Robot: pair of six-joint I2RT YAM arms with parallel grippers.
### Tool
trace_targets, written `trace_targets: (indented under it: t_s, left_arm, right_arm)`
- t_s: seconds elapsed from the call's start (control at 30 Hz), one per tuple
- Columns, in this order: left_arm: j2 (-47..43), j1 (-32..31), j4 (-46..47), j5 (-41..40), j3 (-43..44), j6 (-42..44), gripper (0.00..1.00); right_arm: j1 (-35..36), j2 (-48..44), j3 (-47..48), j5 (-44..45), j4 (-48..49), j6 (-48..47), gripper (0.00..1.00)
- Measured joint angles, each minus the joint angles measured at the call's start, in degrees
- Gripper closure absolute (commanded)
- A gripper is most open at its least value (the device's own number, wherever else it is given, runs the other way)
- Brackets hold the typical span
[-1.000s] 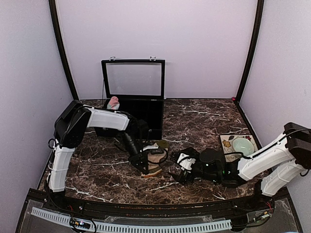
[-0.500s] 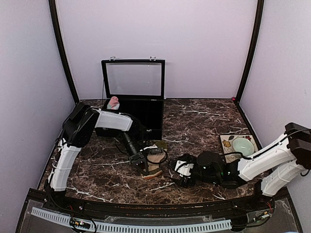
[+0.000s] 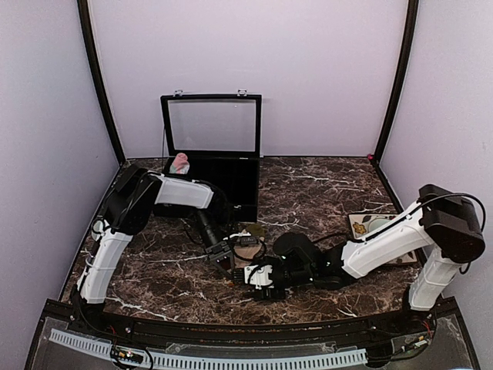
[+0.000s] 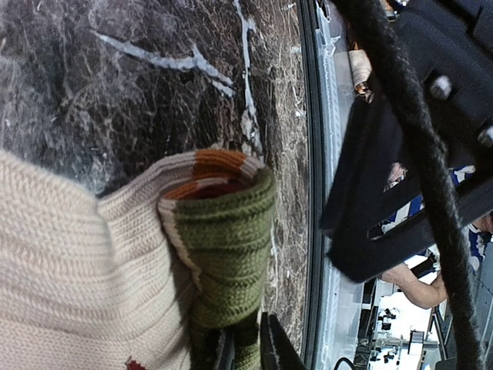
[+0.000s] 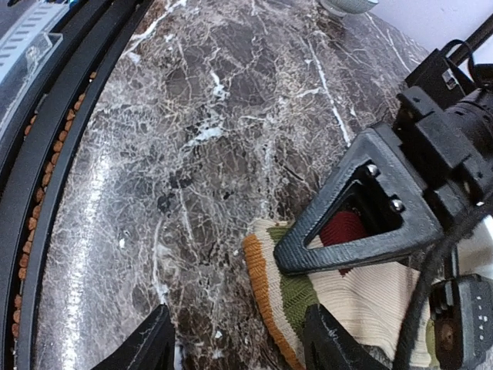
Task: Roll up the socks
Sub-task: Roll the sock at the center of the board.
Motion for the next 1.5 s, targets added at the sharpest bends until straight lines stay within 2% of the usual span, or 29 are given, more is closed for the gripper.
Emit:
trace_targets:
  t_s: [0.2, 0.5, 0.7, 0.9, 1.07, 1.2, 1.33, 1.5]
  left_arm:
    - [0.33, 0.00, -0.61, -0.04, 0.48, 0.00, 0.83]
    - [0.33, 0.00, -0.66, -0.04, 0.48, 0.02, 0.83]
    - [0.35, 0.00, -0.68, -0.02, 0.50, 0.02, 0.83]
    - [0.37, 0.00, -0.74, -0.02, 0.55, 0.00, 0.83]
    - [0.46, 0.00, -0.98, -0.04, 0.66, 0.00, 0.81]
    - [0.48, 0.13, -1.27, 0.11, 0.74, -0.02, 0.74]
    - [-0.39, 0.42, -0.85, 0.22, 0.15, -1.29, 0.71]
    - [-6.23, 0.68, 6.29, -3.39, -5.35, -4.39, 0.68]
  right_arm:
    - [-0.39, 4.61, 2.93, -0.11, -1.46, -4.74, 0.44]
    - [-2.05, 5.68, 4.04, 1.29, -1.36, -8.87, 0.46]
    - [-2.95, 6.99, 4.74, 1.16, -1.97, -9.90, 0.57]
    - [-3.19, 8.07, 5.66, 0.79, -3.04, -9.97, 0.64]
    - [-3.48, 8.52, 5.97, 1.01, -3.15, -9.55, 0.83]
    - [-4.20, 8.79, 6.67, -0.79, -4.09, -8.52, 0.94]
    - [-4.85, 8.94, 6.88, -2.82, -4.57, -6.45, 0.99]
    - [-5.25, 9.99, 6.86, -4.94, -3.08, -1.66, 1.00]
